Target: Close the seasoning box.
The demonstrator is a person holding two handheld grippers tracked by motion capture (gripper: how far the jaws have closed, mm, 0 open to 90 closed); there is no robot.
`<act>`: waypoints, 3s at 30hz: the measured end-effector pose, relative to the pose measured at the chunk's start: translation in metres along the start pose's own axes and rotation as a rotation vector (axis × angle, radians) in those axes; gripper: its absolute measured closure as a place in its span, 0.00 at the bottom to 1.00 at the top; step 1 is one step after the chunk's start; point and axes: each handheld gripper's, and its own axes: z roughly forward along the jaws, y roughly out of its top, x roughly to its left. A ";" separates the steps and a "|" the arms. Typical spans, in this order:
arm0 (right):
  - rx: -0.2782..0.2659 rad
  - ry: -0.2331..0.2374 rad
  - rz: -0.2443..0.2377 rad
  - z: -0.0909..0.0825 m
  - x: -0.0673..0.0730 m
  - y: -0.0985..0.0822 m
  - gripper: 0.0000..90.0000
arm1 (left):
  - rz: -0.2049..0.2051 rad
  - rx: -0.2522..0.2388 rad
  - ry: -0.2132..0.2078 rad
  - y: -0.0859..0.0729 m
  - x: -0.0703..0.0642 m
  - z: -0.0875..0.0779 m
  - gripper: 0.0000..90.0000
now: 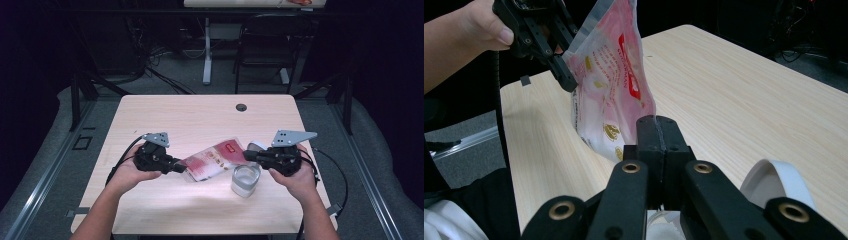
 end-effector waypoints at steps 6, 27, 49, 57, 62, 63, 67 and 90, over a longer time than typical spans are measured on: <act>0.009 0.006 -0.006 0.004 0.002 0.005 1.00 | -0.003 -0.017 0.006 -0.007 0.002 -0.001 0.85; 0.062 0.024 -0.052 0.027 0.012 0.017 1.00 | -0.019 -0.028 0.059 -0.032 0.002 -0.005 0.84; 0.132 0.006 -0.117 0.048 0.026 0.017 1.00 | -0.043 0.009 0.103 -0.055 0.008 0.006 0.81; 0.147 0.003 -0.115 0.051 0.025 0.010 1.00 | -0.053 0.038 0.116 -0.057 0.009 0.019 0.78; 0.164 -0.005 -0.128 0.053 0.026 0.009 1.00 | -0.047 0.069 0.147 -0.056 0.007 0.026 0.74; 0.167 -0.007 -0.132 0.052 0.026 0.009 1.00 | -0.047 0.066 0.133 -0.056 0.008 0.027 0.74; 0.168 -0.006 -0.135 0.052 0.026 0.010 1.00 | -0.050 0.064 0.133 -0.056 0.008 0.029 0.72; 0.166 -0.001 -0.158 0.054 0.031 0.013 1.00 | -0.035 0.021 0.163 -0.055 0.004 0.023 0.64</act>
